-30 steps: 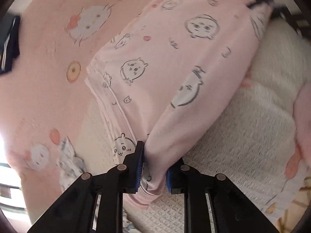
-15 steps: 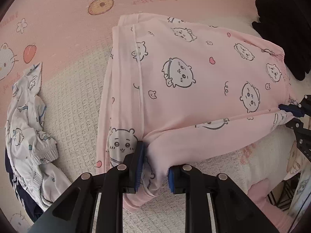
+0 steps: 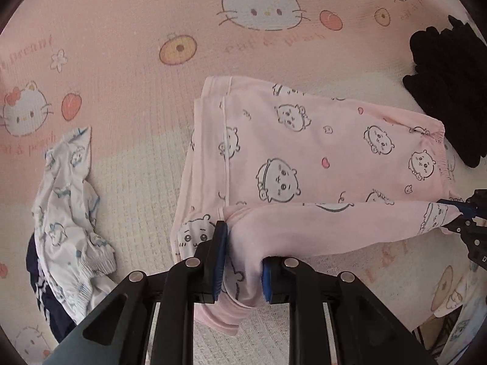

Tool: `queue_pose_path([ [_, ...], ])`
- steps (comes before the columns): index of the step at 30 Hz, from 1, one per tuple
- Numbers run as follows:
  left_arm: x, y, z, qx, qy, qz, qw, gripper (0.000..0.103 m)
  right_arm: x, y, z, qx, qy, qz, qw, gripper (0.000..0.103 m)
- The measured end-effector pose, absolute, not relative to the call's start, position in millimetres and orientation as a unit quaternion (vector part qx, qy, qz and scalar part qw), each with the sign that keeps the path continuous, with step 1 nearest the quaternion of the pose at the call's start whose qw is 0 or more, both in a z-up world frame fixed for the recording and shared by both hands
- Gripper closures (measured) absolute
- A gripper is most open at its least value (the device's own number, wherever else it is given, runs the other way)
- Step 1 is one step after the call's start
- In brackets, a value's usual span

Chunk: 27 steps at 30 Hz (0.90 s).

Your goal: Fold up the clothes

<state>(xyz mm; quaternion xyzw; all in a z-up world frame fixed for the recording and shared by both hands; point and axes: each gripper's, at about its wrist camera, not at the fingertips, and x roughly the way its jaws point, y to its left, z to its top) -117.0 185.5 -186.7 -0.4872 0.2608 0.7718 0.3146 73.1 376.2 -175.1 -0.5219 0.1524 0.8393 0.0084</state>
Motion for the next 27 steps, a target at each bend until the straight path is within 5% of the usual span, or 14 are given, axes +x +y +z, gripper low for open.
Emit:
queue_pose_path([
  [19,-126.1,236.5,-170.9,-0.448,0.297,0.774,0.334,0.086,37.8,419.8,-160.6,-0.514,0.149,0.844,0.045,0.092],
  [27,-139.1,270.0,-179.3,-0.46,0.326,0.757,0.331,0.086,19.1,452.3,-170.8,-0.521,0.223,0.821,0.063,0.092],
])
